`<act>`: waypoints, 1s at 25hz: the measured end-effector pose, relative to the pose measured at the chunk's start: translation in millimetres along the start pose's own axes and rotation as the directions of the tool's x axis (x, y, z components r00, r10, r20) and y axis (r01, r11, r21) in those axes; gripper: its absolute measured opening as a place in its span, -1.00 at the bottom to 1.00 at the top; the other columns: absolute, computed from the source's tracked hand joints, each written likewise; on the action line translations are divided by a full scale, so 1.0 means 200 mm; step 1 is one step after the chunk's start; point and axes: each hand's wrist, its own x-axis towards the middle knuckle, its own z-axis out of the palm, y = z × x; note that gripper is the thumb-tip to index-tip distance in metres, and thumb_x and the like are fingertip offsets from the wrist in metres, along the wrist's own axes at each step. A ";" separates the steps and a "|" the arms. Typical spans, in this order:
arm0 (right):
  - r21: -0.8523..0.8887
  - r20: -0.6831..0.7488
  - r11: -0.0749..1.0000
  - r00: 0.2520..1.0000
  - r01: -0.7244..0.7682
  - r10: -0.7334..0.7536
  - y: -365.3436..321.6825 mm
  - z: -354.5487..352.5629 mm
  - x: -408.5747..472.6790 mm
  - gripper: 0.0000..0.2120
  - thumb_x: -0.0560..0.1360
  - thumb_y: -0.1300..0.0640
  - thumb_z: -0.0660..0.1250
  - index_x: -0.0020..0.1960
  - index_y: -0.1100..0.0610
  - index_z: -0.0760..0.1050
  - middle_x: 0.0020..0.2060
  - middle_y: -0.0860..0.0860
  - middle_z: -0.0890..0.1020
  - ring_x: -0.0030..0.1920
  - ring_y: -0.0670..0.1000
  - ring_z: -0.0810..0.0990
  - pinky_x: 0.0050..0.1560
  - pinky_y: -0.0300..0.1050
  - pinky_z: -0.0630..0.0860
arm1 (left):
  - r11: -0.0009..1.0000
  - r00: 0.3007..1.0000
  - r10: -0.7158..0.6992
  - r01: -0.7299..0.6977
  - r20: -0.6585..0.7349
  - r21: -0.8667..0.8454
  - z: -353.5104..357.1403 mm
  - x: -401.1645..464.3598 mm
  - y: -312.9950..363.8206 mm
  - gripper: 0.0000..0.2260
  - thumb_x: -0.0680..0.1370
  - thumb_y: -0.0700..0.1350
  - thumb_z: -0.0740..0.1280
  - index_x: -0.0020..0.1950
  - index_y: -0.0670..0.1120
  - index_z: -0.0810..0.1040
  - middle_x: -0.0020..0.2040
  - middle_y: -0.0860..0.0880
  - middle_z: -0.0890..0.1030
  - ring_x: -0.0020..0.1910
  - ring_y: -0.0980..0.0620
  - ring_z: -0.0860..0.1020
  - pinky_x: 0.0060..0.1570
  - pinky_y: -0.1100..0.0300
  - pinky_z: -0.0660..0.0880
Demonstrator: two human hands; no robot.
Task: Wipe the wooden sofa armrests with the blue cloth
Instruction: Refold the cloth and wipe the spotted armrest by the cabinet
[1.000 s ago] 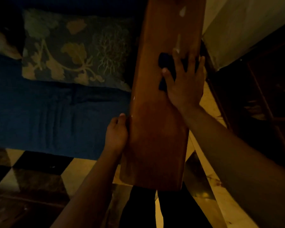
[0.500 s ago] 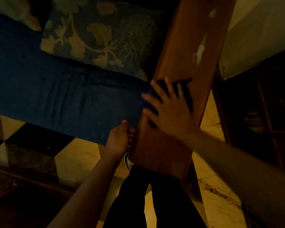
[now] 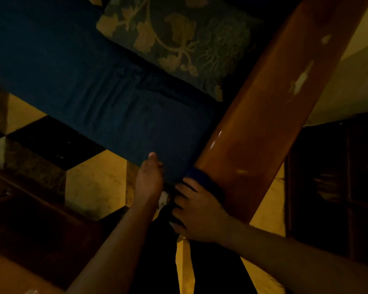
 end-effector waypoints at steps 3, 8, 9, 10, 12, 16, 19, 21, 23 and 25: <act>-0.073 -0.186 0.995 0.980 0.063 -0.076 0.11 0.13 -0.34 -0.61 0.64 -0.11 0.26 0.44 -0.07 0.49 0.57 -0.01 0.37 0.62 0.21 0.21 0.60 0.21 0.10 | 1.000 0.985 0.019 -0.022 0.174 0.015 0.09 -0.01 0.09 -0.51 0.68 0.18 0.04 0.02 -0.12 0.61 -0.04 -0.16 0.67 -0.07 -0.09 0.60 -0.06 0.01 0.50; 0.407 -0.302 0.695 0.631 -0.593 0.715 0.36 0.10 -0.42 -0.46 0.66 -0.22 0.17 0.60 -0.11 0.24 0.66 0.07 0.14 0.65 0.21 0.03 0.59 0.30 0.09 | 0.968 0.919 0.058 -0.147 0.390 0.204 0.34 -0.06 0.24 -0.48 0.68 0.20 0.01 -0.05 -0.10 0.64 -0.06 -0.12 0.69 -0.07 -0.05 0.64 -0.11 0.09 0.51; 0.542 -0.283 0.542 0.468 -0.642 0.837 0.42 0.07 -0.37 -0.43 0.65 -0.19 0.21 0.60 -0.06 0.26 0.66 0.09 0.12 0.65 0.23 0.02 0.59 0.29 0.10 | 0.959 0.922 0.077 -0.172 0.379 0.223 0.37 -0.06 0.26 -0.45 0.67 0.20 0.02 0.00 -0.18 0.64 -0.04 -0.19 0.69 -0.07 -0.10 0.65 -0.08 0.05 0.52; 0.668 -0.217 0.372 0.309 -0.644 0.926 0.52 0.02 -0.33 -0.40 0.63 -0.18 0.26 0.61 -0.03 0.25 0.66 0.10 0.10 0.65 0.22 0.03 0.58 0.27 0.16 | 0.952 0.926 0.104 -0.198 0.362 0.233 0.40 -0.06 0.27 -0.44 0.67 0.20 0.03 0.06 -0.23 0.61 -0.01 -0.22 0.68 -0.08 -0.10 0.63 -0.07 0.04 0.51; 0.855 -0.045 0.072 0.063 -0.513 0.997 0.70 -0.07 -0.27 -0.32 0.61 -0.20 0.30 0.64 -0.08 0.14 0.66 0.03 0.11 0.63 0.13 0.14 0.50 0.23 0.33 | 0.931 0.927 0.166 -0.260 0.338 0.255 0.47 -0.05 0.30 -0.50 0.66 0.20 0.06 0.13 -0.18 0.58 0.00 -0.15 0.65 -0.10 -0.01 0.59 -0.18 0.10 0.43; 0.955 0.127 -0.128 -0.021 -0.266 0.992 0.39 -0.04 -0.29 -0.24 0.57 -0.24 0.30 0.65 -0.12 0.03 0.61 -0.03 0.23 0.59 0.04 0.23 0.55 0.01 0.27 | 0.903 0.919 0.213 -0.315 0.332 0.293 0.56 -0.05 0.38 -0.58 0.67 0.17 0.08 0.12 -0.13 0.54 -0.09 -0.03 0.59 -0.12 0.06 0.55 -0.28 0.18 0.32; 0.942 0.188 -0.186 -0.019 -0.279 0.982 0.01 0.00 -0.31 -0.21 0.45 -0.24 0.34 0.53 -0.33 -0.03 0.56 0.01 0.28 0.55 0.09 0.29 0.44 -0.17 0.31 | 0.893 0.922 0.196 -0.308 0.333 0.328 0.63 -0.04 0.44 -0.66 0.68 0.15 0.08 0.08 -0.07 0.50 -0.12 0.04 0.52 -0.17 0.14 0.47 -0.30 0.20 0.26; 0.904 0.204 -0.170 0.048 -0.392 0.978 0.19 0.01 -0.29 -0.16 0.43 -0.40 0.32 0.53 -0.45 -0.13 0.59 0.05 0.19 0.56 0.17 0.27 0.43 0.11 0.40 | 0.873 0.901 0.237 -0.361 0.362 0.327 0.70 -0.01 0.52 -0.71 0.68 0.15 0.09 -0.02 0.01 0.48 -0.11 0.06 0.52 -0.17 0.15 0.47 -0.29 0.18 0.27; 0.812 0.032 0.053 0.134 -0.581 0.990 0.59 -0.04 -0.24 -0.20 0.49 -0.50 0.17 0.60 -0.37 -0.13 0.65 0.09 0.01 0.61 0.25 0.12 0.50 0.31 0.29 | 0.847 0.875 0.292 -0.425 0.387 0.320 0.81 0.05 0.62 -0.70 0.68 0.14 0.09 -0.02 0.01 0.51 -0.10 0.03 0.55 -0.15 0.12 0.50 -0.26 0.17 0.32; 0.557 -0.203 0.365 0.304 -0.746 0.931 1.05 -0.18 -0.13 -0.28 0.55 -0.50 0.01 0.63 -0.30 -0.05 0.67 0.12 -0.05 0.63 0.33 -0.02 0.55 0.43 0.06 | 0.844 0.866 0.314 -0.443 0.390 0.304 0.89 0.10 0.74 -0.64 0.67 0.14 0.10 -0.03 -0.07 0.55 -0.13 -0.04 0.58 -0.16 0.03 0.54 -0.23 0.13 0.36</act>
